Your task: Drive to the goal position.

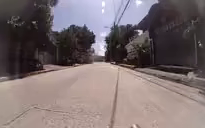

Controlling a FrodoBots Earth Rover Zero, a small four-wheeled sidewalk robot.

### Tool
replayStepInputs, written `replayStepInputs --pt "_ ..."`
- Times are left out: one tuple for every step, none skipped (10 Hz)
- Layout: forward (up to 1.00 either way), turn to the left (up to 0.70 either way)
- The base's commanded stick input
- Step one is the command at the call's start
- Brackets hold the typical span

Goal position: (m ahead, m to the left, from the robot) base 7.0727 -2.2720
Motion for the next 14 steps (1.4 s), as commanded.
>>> replayStepInputs --pt "1.00 -0.09" --pt "1.00 -0.22" --pt "1.00 0.00" --pt "1.00 0.00" --pt "1.00 0.00" --pt "1.00 0.00" --pt "1.00 0.00" --pt "1.00 0.00" --pt "1.00 0.00" --pt "1.00 0.00" --pt "1.00 0.00" --pt "1.00 0.00" --pt "1.00 0.00" --pt "1.00 0.00"
